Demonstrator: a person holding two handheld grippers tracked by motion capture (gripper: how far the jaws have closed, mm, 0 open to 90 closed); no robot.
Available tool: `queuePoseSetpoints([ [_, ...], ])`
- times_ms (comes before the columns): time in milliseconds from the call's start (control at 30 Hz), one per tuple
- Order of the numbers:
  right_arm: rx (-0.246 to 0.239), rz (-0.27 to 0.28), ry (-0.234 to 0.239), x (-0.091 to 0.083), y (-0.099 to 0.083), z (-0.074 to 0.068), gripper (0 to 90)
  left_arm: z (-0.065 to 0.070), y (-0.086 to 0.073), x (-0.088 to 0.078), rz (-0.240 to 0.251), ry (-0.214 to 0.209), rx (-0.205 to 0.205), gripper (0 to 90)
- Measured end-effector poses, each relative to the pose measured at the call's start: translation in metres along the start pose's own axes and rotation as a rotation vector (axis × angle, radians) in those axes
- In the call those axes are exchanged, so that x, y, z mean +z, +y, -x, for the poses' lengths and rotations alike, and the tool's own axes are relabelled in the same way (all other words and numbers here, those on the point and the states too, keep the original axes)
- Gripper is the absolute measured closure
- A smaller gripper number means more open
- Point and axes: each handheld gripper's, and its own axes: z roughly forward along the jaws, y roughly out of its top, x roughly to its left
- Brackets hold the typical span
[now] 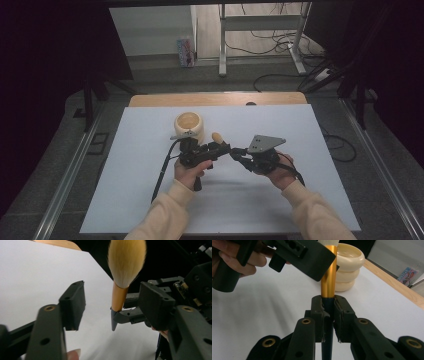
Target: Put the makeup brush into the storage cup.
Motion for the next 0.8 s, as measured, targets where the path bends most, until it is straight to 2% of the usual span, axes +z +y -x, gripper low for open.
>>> queuePoseSetpoints([
  [167, 0.0, -0.001, 0.001, 0.0009, -0.0002, -0.0003, 78.9, -0.002, -0.0003, 0.0014, 0.007, -0.015, -0.007, 46.5],
  [233, -0.003, -0.005, 0.0, 0.0018, -0.0005, -0.0009, 78.8, -0.0023, -0.0002, 0.0013, 0.011, -0.017, -0.004, 53.0],
  [267, -0.003, -0.005, 0.0, 0.0018, -0.0005, -0.0009, 78.8, -0.0023, -0.0001, 0.0011, 0.016, -0.012, -0.002, 53.0],
  [333, -0.002, -0.004, 0.0, 0.0016, -0.0002, -0.0011, 78.9, -0.0026, -0.0004, 0.002, 0.015, -0.005, -0.008, 61.1],
  [567, -0.004, -0.008, -0.005, 0.0026, -0.0004, -0.0012, 78.9, -0.0028, -0.0034, 0.0052, 0.026, -0.018, -0.022, 70.1],
  [667, -0.005, -0.012, -0.006, 0.0035, -0.0009, -0.0013, 78.9, -0.0026, -0.0039, 0.0049, 0.034, -0.021, -0.027, 77.1],
  [800, -0.006, -0.01, -0.006, 0.0038, -0.0009, -0.0013, 78.9, -0.0032, -0.0037, 0.0045, 0.035, -0.028, -0.032, 78.1],
])
